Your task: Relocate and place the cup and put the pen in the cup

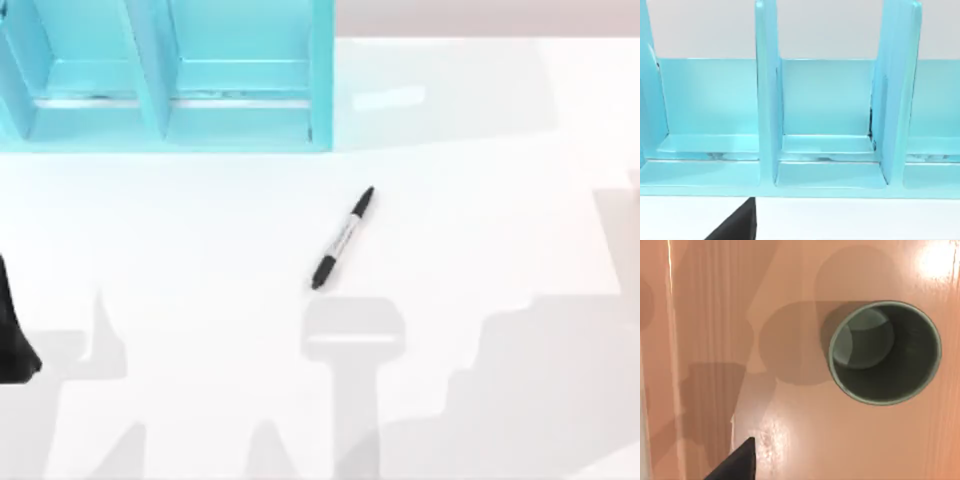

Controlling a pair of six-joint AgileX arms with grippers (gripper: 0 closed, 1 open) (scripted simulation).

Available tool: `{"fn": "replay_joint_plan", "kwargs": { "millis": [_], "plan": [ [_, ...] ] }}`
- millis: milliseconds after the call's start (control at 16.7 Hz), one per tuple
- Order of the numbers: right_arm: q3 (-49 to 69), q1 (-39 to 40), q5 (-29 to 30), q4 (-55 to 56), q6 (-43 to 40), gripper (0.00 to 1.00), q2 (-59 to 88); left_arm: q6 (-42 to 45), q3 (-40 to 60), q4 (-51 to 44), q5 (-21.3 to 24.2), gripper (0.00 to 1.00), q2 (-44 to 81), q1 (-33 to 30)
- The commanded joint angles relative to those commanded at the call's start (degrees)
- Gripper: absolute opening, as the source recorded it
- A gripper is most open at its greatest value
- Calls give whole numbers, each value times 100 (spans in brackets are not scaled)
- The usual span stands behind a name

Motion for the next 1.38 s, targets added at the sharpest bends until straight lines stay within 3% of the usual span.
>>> {"fn": "replay_joint_plan", "kwargs": {
  "millis": [360,780,1380],
  "plan": [
    [1680,-524,-7,-1118,-425,100,1594,0,0,0,0,100,0,0],
    [1793,-541,-9,-1170,-451,100,1717,0,0,0,0,100,0,0],
    [145,-543,-9,898,-430,100,2136,0,0,0,0,100,0,0]
  ]
}}
